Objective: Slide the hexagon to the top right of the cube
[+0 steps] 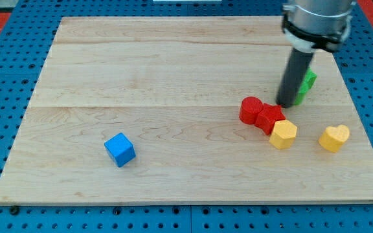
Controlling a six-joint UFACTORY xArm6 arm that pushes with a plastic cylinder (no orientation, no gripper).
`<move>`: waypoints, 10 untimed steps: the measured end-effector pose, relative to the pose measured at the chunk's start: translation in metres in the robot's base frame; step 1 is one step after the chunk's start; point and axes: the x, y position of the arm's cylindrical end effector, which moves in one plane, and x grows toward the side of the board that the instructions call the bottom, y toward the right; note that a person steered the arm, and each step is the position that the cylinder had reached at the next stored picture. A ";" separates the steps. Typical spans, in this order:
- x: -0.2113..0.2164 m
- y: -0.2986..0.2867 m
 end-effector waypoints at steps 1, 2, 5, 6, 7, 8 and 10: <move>0.018 0.040; 0.026 0.062; 0.087 0.116; 0.076 0.006; 0.043 -0.072; 0.038 -0.125; 0.107 -0.119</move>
